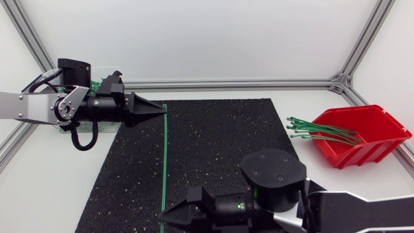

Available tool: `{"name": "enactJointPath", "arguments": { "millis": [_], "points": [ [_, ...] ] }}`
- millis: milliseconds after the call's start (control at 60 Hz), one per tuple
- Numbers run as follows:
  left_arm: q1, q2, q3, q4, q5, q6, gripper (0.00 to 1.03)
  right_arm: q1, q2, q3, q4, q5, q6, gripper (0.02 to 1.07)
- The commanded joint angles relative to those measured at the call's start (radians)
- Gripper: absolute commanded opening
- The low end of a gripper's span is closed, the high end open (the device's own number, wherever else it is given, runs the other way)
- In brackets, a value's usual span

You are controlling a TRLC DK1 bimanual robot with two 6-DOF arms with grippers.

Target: Take a green cable tie from the red box, thread the tail through the head to close it, then place it in the transparent bin on the left.

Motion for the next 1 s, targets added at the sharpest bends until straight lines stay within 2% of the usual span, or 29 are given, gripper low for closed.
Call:
{"name": "enactJointPath", "arguments": {
  "millis": [0,400,483,550,650,800,850,983],
  "points": [
    [-0.003,0.023,0.008,-0.009,0.000,0.019,0.04,0.018,-0.021,-0.025,0.006,-0.005,-0.033,0.26],
    [-0.026,0.013,0.003,-0.022,-0.014,0.026,0.04,0.045,-0.042,-0.052,0.008,0.009,-0.032,0.25],
    [-0.030,0.011,-0.003,-0.022,-0.020,0.032,0.04,0.053,-0.039,-0.057,0.008,0.010,-0.032,0.18],
    [-0.033,0.008,-0.007,-0.025,-0.025,0.036,0.04,0.058,-0.038,-0.059,0.008,0.006,-0.044,0.08],
    [-0.035,-0.004,-0.018,-0.029,-0.029,0.049,0.04,0.058,-0.036,-0.060,0.002,0.009,-0.038,0.08],
    [-0.038,-0.076,-0.075,-0.022,-0.031,0.118,0.04,0.053,-0.091,-0.023,-0.043,0.010,0.151,0.08],
    [-0.036,-0.101,-0.092,-0.013,-0.031,0.125,0.04,0.047,-0.125,-0.003,-0.098,-0.013,0.240,0.08],
    [-0.041,-0.155,-0.133,0.011,-0.032,0.131,0.04,0.001,-0.151,0.024,-0.098,-0.079,0.510,0.07]
  ]
}}
